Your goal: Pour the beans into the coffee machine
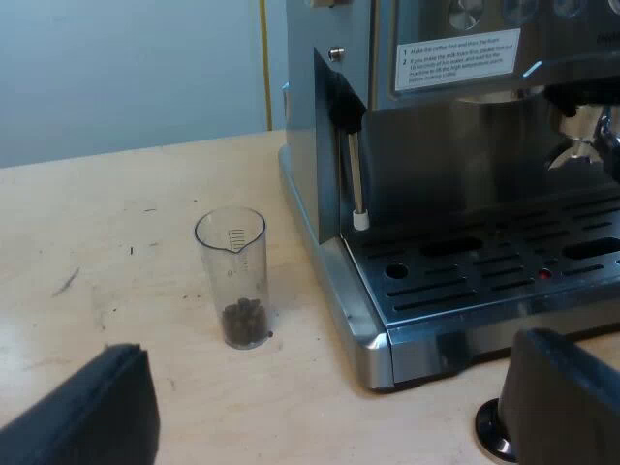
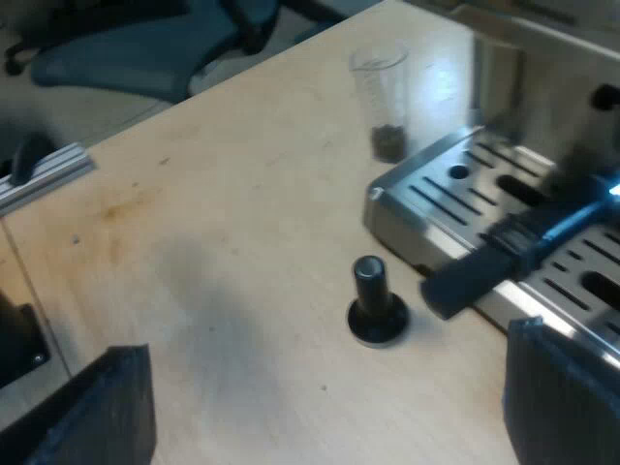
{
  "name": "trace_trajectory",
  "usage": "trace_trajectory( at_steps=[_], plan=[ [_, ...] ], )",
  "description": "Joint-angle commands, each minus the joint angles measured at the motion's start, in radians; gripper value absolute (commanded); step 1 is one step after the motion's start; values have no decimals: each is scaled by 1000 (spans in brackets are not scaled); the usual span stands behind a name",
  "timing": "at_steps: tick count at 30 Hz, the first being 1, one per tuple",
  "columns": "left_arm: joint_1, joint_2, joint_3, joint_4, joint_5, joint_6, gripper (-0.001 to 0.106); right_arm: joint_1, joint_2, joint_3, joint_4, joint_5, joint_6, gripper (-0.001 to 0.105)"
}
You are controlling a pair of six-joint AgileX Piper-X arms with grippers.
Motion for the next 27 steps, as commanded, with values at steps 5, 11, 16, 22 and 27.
trace_trajectory(
  at_steps=[5,11,16,22,27],
  plan=[
    [1,-27,28,-7,-11,-3,85,35,84,-12,-91,-16,-12,79],
    [1,-25,104,-77,-11,-3,85,35,147,-12,-157,-16,-6,79],
    [1,-21,185,-187,-11,-3,85,35,167,-12,-178,-16,-5,79],
    [1,33,265,-308,-11,-3,85,35,253,-12,-246,-16,-5,79],
    [1,125,312,-453,-11,-3,85,35,297,-12,-246,-16,-5,79]
  ],
)
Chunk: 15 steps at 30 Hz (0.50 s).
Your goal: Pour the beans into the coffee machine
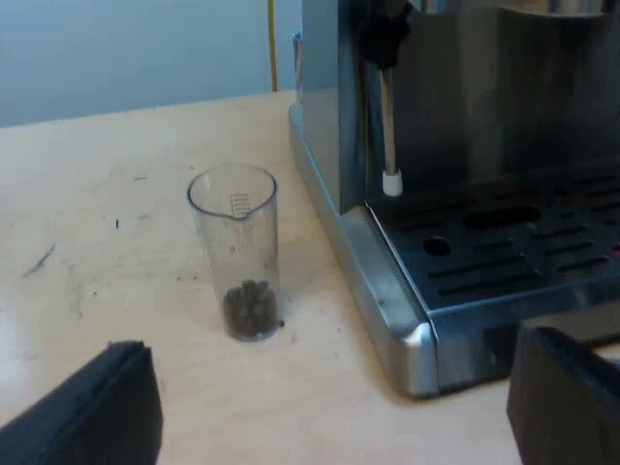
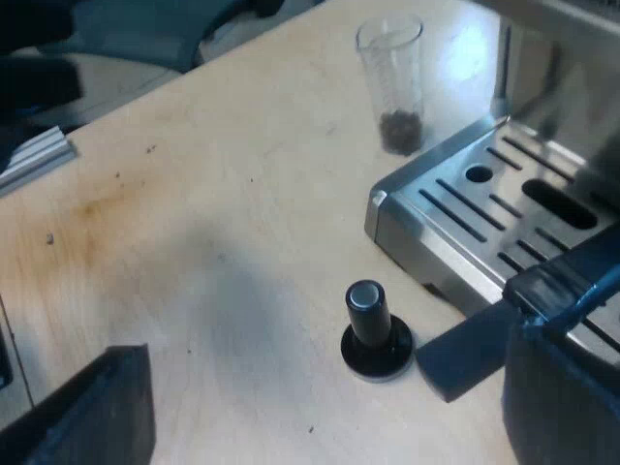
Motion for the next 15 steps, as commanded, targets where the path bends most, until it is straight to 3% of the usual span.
trace_trajectory(
  at_steps=[1,7,9,11,15],
  plan=[
    [1,55,20,-112,-11,-3,85,2,23,-9,-16,-16,-10,79],
    [1,237,41,-293,-11,-1,85,2,65,-9,-36,-16,-10,79],
    [1,251,41,-299,-11,-1,85,2,73,-9,-47,-16,-10,79],
    [1,390,41,-430,-11,-1,85,2,73,-9,-52,-16,-10,79],
    [1,528,41,-537,-30,22,85,2,73,-9,-52,-16,-10,79]
  ],
)
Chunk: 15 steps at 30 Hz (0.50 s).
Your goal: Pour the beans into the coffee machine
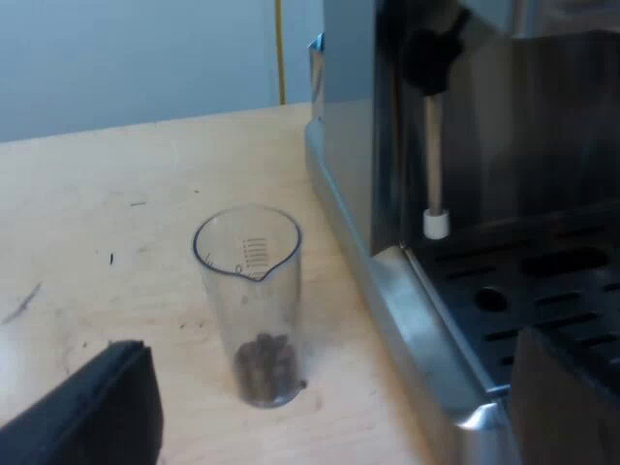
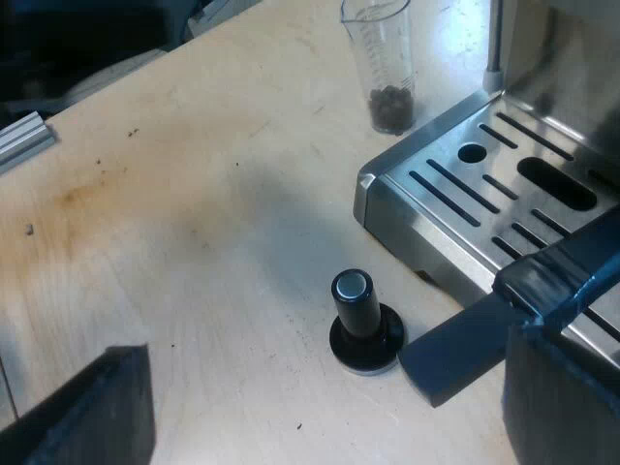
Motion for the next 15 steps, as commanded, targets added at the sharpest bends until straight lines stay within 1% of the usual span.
trace_trajectory(
  at_steps=[1,3,4,8,11,12,14,15],
  plan=[
    [1,205,-1,-187,-30,37,85,2,-4,-9,-14,-16,-10,79],
    [1,273,-1,-239,-30,59,85,2,-4,-9,-14,-16,-10,79],
    [1,331,-1,-284,-30,68,85,2,-4,-9,-14,-16,-10,79],
    [1,460,-1,-396,-32,70,85,2,-4,-9,-14,-16,-10,79],
    [1,573,-1,-513,-37,46,85,2,-4,-9,-14,-16,-10,79],
    [1,591,-1,-529,-42,43,85,2,-4,-9,-14,-16,-10,79],
    [1,648,-1,-577,-65,16,85,2,-4,-9,-14,-16,-10,79],
    [1,662,-1,-582,-69,7,85,2,-4,-9,-14,-16,-10,79]
  ],
)
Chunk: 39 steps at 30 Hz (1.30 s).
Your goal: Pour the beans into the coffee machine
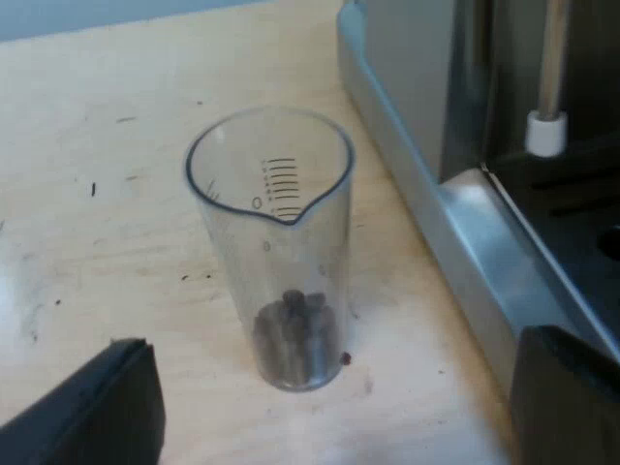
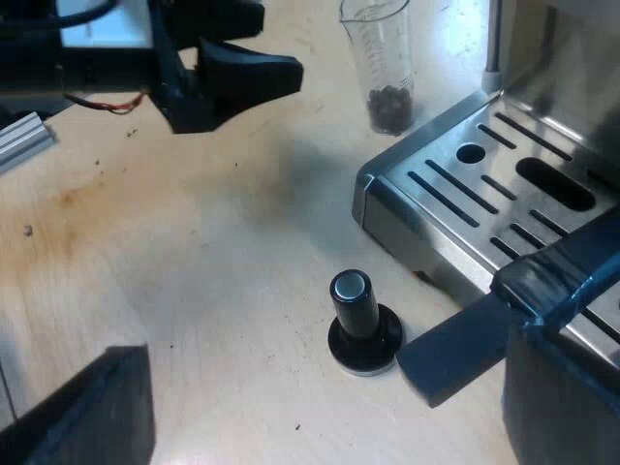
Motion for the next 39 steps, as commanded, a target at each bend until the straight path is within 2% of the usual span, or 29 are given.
trace_trajectory(
  at_steps=[1,8,9,16,20,24,25,39],
  plan=[
    [1,72,-3,-85,-43,-43,85,2,-4,-9,-14,-16,-10,79],
    [1,198,-3,-225,-46,-43,85,2,-4,-9,-14,-16,-10,79],
    [1,253,-3,-290,-46,-43,85,2,-4,-9,-14,-16,-10,79],
    [1,428,-3,-531,-56,-50,85,2,-4,-9,-14,-16,-10,79],
    [1,519,-5,-626,-102,-50,85,2,-4,-9,-14,-16,-10,79],
    [1,546,-5,-700,-108,-52,85,2,-4,-9,-14,-16,-10,79],
    [1,570,-5,-748,-123,-56,85,2,-4,-9,-14,-16,-10,79],
    [1,658,-114,-754,-69,-56,85,2,-4,-9,-14,-16,-10,79]
  ],
)
